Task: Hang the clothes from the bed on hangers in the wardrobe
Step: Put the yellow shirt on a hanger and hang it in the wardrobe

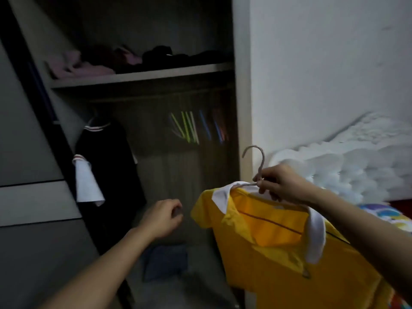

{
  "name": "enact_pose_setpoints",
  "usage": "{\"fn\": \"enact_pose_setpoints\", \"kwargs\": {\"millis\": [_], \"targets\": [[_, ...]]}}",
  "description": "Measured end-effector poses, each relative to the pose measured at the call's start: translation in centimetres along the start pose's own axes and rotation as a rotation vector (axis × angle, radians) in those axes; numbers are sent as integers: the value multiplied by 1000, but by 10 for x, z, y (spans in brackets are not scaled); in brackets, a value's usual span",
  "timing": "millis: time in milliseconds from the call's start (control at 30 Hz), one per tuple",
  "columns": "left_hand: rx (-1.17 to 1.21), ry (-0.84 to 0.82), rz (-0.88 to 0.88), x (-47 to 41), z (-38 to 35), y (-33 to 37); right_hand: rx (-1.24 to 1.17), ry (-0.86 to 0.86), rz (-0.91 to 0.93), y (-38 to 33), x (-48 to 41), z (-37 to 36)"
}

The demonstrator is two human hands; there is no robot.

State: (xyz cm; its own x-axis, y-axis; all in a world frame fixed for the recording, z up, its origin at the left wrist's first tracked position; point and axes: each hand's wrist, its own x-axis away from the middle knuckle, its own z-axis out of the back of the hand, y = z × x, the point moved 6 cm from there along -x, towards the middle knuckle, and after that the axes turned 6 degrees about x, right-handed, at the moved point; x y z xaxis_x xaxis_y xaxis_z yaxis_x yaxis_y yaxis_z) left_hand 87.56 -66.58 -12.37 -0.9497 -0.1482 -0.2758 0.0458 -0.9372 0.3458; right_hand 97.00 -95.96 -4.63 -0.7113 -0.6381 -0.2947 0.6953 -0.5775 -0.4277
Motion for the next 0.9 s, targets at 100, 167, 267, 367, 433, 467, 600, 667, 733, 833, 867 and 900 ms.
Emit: {"fn": "enact_pose_setpoints", "kwargs": {"millis": [100, 167, 267, 367, 433, 467, 600, 667, 733, 833, 867, 900], "targets": [[-43, 26, 121, 22, 42, -83, 14, 2, 27, -53, -55, -43], [-69, 29, 180, 30, 65, -123, -5, 14, 49, -86, -90, -64], [-97, 63, 233, 30, 93, -170, -29, 34, 79, -132, -143, -86], [-106, 99, 273, 19, 113, -208, -111, 29, 63, -162, -200, -107], [-126, 109, 285, 6, 123, -229, -188, 21, 13, -170, -242, -124], [-138, 115, 284, -4, 128, -239, -245, 24, -21, -172, -264, -133], [-186, 165, 284, -56, 152, -278, -529, 47, -121, -181, -356, -169], [-204, 190, 280, -86, 166, -297, -667, 45, -142, -193, -399, -181], [-242, 197, 267, -114, 179, -314, -763, 49, -158, -210, -438, -187], [-309, 243, 277, -144, 201, -341, -853, 61, -147, -236, -496, -195], [-313, 266, 285, -151, 209, -351, -869, 74, -150, -243, -517, -198], [-315, 283, 292, -157, 214, -360, -875, 88, -154, -250, -537, -203]]}}
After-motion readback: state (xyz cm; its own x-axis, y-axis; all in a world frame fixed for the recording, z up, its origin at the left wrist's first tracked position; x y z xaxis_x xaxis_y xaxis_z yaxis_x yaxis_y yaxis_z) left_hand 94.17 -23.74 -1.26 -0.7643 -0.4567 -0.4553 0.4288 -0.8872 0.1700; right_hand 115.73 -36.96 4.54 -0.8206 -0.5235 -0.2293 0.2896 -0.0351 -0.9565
